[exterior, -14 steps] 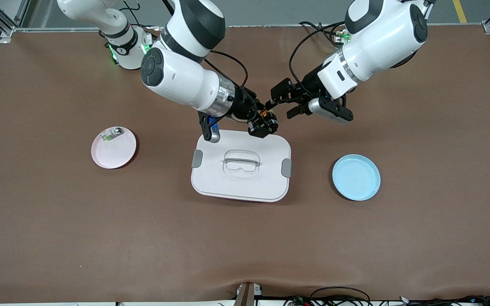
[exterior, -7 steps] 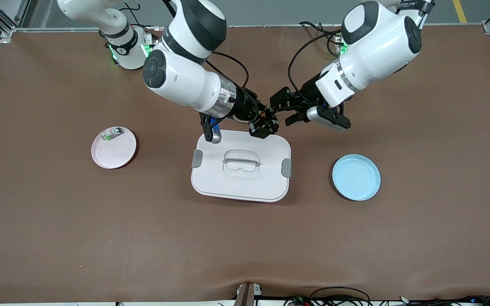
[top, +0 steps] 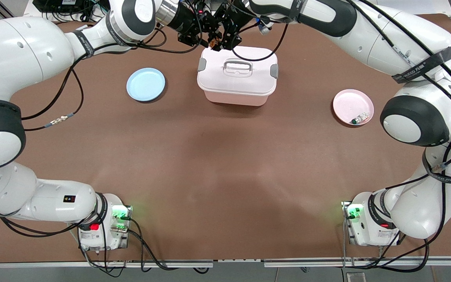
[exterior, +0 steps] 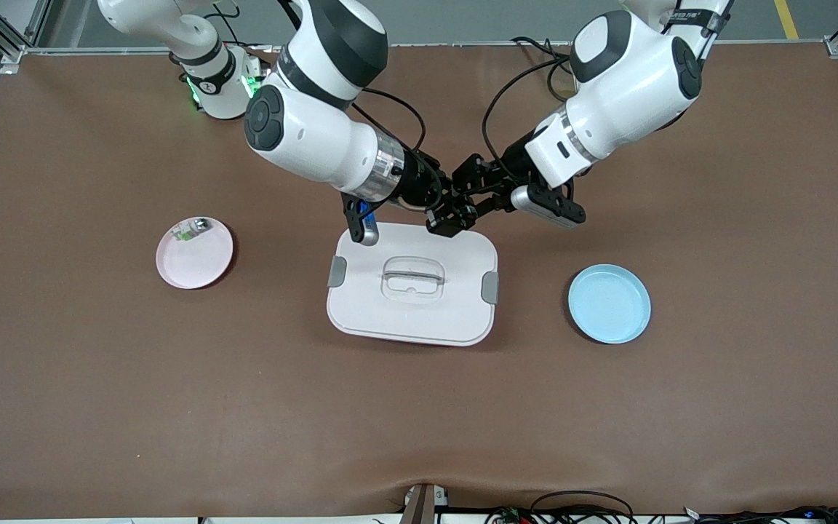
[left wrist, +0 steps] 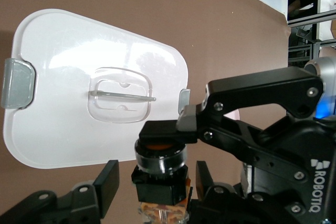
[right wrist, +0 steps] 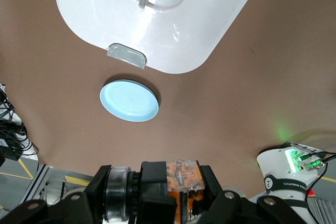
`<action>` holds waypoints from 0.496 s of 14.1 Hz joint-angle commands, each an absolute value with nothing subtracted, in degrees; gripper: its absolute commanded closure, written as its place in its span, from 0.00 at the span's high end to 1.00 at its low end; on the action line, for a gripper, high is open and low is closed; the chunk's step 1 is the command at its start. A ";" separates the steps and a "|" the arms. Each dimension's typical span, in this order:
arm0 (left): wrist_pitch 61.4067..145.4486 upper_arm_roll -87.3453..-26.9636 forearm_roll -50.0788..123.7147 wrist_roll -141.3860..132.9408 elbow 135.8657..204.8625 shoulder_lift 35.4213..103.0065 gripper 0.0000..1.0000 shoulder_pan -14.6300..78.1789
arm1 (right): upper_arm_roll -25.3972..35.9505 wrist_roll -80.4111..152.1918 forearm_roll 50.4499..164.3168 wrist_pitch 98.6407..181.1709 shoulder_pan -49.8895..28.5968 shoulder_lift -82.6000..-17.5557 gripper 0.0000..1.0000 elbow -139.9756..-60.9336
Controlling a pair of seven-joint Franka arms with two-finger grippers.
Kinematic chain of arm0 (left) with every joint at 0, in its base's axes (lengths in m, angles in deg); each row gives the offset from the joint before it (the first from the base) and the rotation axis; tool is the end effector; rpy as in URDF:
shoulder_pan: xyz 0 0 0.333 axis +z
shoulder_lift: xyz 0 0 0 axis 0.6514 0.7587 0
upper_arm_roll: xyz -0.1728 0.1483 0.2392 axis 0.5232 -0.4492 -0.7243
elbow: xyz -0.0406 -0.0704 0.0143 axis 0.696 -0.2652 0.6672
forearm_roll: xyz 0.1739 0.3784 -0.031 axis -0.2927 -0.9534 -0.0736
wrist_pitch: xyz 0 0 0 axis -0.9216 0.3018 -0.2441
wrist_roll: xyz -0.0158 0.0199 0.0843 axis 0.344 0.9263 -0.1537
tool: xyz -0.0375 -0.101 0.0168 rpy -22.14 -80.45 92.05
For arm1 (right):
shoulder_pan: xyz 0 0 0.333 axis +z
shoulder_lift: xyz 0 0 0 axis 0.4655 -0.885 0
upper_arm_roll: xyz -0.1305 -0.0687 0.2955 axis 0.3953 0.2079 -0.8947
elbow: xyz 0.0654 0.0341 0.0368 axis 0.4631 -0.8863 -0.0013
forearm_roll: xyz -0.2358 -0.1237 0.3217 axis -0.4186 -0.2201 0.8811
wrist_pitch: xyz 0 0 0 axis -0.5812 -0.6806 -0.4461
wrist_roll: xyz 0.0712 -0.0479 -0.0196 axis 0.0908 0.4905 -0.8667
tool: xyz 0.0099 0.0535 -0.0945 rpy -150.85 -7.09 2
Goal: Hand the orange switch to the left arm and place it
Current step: 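Carry the switch above the box while the left gripper grasps it, then open the right gripper and carry the switch with the left gripper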
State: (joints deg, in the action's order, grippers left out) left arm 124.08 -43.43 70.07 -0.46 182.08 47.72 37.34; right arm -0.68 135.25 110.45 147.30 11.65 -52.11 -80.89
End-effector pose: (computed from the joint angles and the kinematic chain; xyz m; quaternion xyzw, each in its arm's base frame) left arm 0.5177 -0.3647 0.4968 0.9339 0.0143 0.0472 0.3540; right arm 0.5611 0.5043 0.5042 -0.7615 0.5473 0.2329 0.2576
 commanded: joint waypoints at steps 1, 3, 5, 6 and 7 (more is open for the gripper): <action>125.22 -42.96 71.60 -1.80 182.36 47.72 0.21 37.31 | 0.00 136.11 111.41 147.07 12.42 -53.07 0.35 -79.04; 125.22 -42.96 71.60 -1.71 182.36 47.99 0.00 37.31 | 0.00 136.02 111.41 147.07 12.42 -53.07 0.35 -79.04; 125.13 -42.96 71.60 -1.88 182.27 48.07 0.00 37.31 | 0.09 135.93 111.41 147.07 12.42 -53.16 0.35 -79.04; 125.04 -42.96 71.25 -1.80 182.27 48.25 0.00 37.40 | 0.09 135.93 111.41 147.07 12.42 -53.16 0.35 -79.04; 124.70 -42.96 70.90 -1.80 182.27 48.25 0.00 37.57 | 0.09 136.02 111.41 147.07 12.42 -53.16 0.36 -79.04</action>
State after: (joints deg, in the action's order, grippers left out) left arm 124.33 -43.38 70.68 -0.35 182.00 48.03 37.35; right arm -0.64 135.25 110.50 147.49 11.69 -52.41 -80.88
